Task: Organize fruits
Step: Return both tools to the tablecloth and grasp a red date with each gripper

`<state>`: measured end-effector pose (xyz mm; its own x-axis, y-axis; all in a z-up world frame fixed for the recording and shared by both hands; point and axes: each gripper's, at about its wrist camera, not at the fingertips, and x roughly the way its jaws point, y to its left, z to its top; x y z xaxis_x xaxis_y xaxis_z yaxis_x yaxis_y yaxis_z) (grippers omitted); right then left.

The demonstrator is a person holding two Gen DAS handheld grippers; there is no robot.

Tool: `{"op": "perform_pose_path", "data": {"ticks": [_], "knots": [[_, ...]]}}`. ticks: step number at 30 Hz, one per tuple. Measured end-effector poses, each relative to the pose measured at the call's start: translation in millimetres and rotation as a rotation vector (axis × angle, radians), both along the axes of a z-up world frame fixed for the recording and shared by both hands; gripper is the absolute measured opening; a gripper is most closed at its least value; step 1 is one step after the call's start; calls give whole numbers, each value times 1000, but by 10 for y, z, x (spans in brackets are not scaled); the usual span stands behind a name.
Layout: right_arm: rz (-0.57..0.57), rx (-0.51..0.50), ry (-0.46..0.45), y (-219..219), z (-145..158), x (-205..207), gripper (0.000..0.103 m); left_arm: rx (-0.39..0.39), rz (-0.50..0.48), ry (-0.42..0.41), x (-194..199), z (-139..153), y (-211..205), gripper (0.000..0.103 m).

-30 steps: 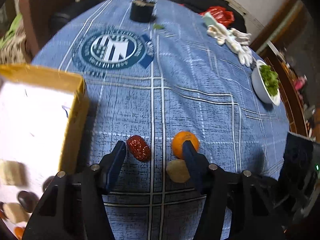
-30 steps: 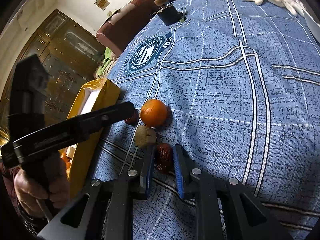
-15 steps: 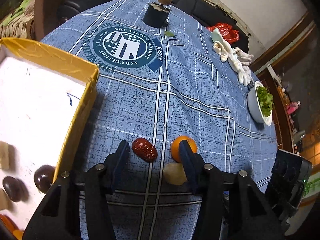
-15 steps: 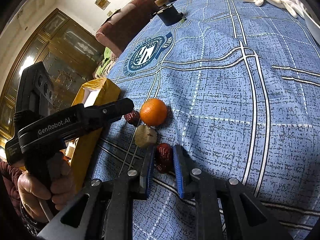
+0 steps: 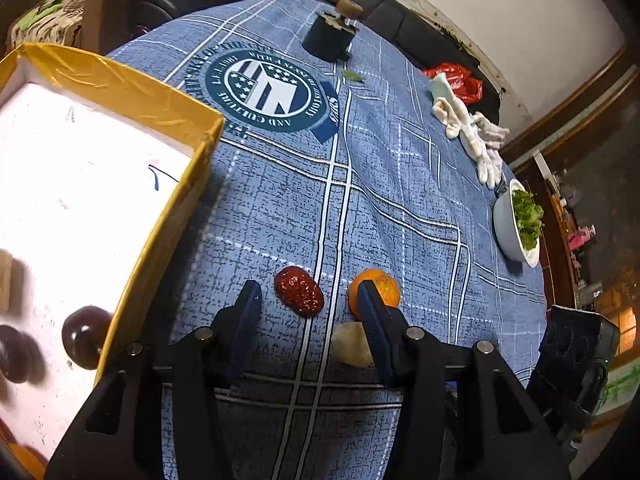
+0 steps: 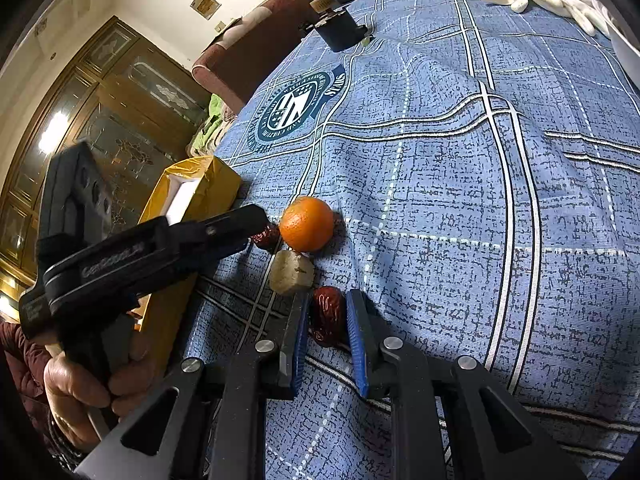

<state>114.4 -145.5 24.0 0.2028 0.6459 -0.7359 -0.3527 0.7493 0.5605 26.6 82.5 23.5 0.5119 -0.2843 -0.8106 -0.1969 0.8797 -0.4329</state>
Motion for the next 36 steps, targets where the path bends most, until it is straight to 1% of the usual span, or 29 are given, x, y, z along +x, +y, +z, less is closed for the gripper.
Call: {"op": "perform_pose_path", "data": {"ticks": [2,4,5,7,9,11,18,23,26,28,31,36], "knots": [[-1,0,0,-3,-2,-1,19,30,0,4,21,-25,-38,49],[-2,5,3,-8,-6,0,18,13,25,1,34,-49,-11,48],[-2,6,4,-11,-6,0,18,9,37,4,45,-51,3,45],[-2,4,3,-11,-5,-1,18,20,51,1,80,-53,0,42],[-3,3,2,-11,-7,-4,18,38,69,-9,96,-67,2,33],[-4,4,4,-13,-10,-5,19,62,69,-22,89,-71,-11,30],[-9,-1,3,-3,-3,-7,19,160,29,-27,96,-56,-208,31],[-11,-2,0,5,-5,-9,19,178,17,-48,99,-60,-230,31],[-4,-30,-25,46,16,-39,18,214,-18,-67,102,-74,-271,22],[-1,-39,-32,65,27,-54,18,219,-26,-77,89,-72,-274,22],[-1,-5,-18,46,32,-40,18,217,-41,-82,81,-65,-261,22],[-6,36,-34,4,88,-41,18,194,-56,-112,-32,22,-220,22]]}}
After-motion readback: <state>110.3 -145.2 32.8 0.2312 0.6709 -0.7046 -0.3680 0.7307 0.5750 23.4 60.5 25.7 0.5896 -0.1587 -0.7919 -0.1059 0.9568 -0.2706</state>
